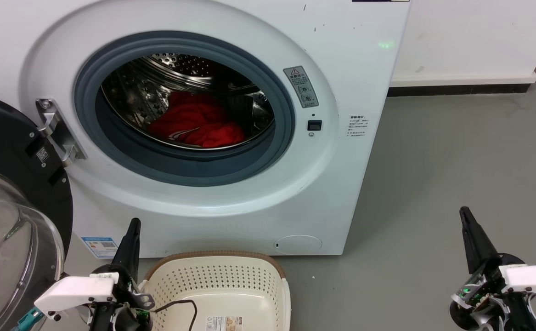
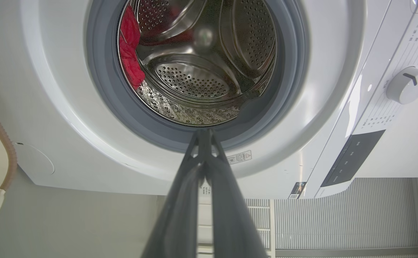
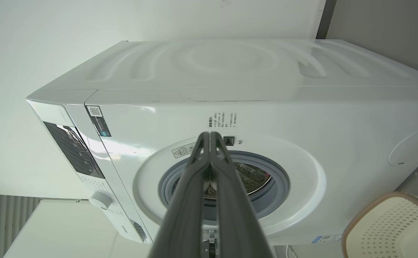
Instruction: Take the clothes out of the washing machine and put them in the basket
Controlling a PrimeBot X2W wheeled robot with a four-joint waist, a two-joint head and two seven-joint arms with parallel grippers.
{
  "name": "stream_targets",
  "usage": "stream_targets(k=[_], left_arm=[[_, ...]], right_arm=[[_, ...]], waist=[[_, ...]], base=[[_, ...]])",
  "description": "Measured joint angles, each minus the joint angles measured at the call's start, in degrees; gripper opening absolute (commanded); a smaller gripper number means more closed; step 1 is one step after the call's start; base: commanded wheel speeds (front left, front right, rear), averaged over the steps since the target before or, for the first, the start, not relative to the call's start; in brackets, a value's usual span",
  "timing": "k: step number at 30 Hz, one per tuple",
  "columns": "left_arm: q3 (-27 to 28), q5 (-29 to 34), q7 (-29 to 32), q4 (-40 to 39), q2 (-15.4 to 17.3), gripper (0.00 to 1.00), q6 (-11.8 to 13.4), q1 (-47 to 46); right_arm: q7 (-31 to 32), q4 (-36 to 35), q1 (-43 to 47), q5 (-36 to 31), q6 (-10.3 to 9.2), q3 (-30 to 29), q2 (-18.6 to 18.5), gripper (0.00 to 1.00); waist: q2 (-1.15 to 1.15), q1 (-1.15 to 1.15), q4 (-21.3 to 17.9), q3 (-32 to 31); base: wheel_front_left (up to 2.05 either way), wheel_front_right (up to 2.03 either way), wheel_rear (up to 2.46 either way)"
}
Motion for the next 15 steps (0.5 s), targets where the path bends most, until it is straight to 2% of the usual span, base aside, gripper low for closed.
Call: stream_targets(k=[1, 9, 15], left_arm=[[-0.01, -0.01, -0.01, 0.13, -0.01, 1.00, 0.01, 0.08], [-1.10, 0.01, -1.03, 1.74, -0.21, 1.00, 0.02, 1.96], [-2.29, 1.63, -2.76, 0.92, -0.24, 1.00, 0.03, 1.95]], right_arm=[[0.00, 0.11, 0.08, 0.01, 0.00, 0.01, 0.01, 1.00], [-0.99, 1.29, 2.11, -0.11, -0.01, 0.78, 0.18, 1.00], [-2.72, 0.27, 2.50, -2.80, -0.01, 1.63, 0.27, 1.00]], waist=[[0.00, 0.00, 0.00, 0.00], [0.00, 0.00, -0.02, 0.02], [0.00, 0.00, -0.01, 0.04]], base=[[0.00, 0.00, 0.00], [0.00, 0.00, 0.00], [0.00, 0.00, 0.00]])
